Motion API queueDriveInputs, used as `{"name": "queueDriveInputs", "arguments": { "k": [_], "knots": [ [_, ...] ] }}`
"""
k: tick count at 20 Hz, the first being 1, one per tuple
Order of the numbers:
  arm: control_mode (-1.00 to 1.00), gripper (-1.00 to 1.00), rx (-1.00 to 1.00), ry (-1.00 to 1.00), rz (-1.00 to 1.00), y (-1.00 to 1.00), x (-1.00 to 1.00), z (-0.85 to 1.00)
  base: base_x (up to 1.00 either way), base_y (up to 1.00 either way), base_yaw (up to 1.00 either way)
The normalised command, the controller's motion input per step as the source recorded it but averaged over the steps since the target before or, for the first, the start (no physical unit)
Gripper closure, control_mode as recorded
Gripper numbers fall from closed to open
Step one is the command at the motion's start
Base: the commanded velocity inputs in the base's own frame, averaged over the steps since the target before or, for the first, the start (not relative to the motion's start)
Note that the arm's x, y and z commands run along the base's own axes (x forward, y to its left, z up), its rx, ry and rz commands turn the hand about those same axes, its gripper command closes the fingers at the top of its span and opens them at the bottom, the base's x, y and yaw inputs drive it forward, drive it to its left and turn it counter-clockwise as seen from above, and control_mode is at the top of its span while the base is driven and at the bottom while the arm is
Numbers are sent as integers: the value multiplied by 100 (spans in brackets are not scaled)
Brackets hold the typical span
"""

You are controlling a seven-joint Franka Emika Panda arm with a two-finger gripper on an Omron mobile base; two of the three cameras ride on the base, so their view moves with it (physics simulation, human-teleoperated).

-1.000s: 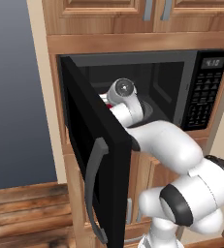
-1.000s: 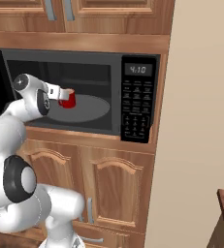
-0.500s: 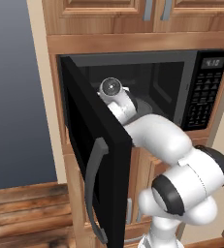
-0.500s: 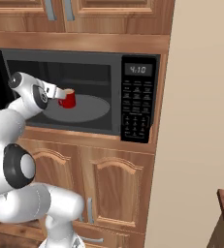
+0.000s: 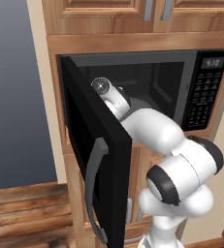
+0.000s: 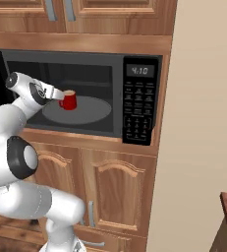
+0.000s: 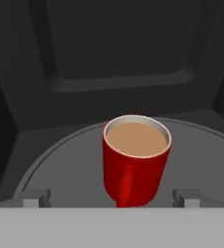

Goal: Pick the cup of tea, navigate to the dining table, and place it on the saucer.

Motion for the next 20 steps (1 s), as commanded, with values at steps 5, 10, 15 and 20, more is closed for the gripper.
{"name": "queueDriveInputs", "arguments": {
  "k": [5,10,15,20],
  "knots": [
    [-100,-100,0,0,0,-1,11,-12,0,0,0],
    [-100,-100,0,0,0,0,11,-13,0,0,0],
    [-100,-100,0,0,0,-6,7,-16,0,0,0],
    [-100,-100,0,0,0,-10,5,-15,0,0,0]
  ]
}}
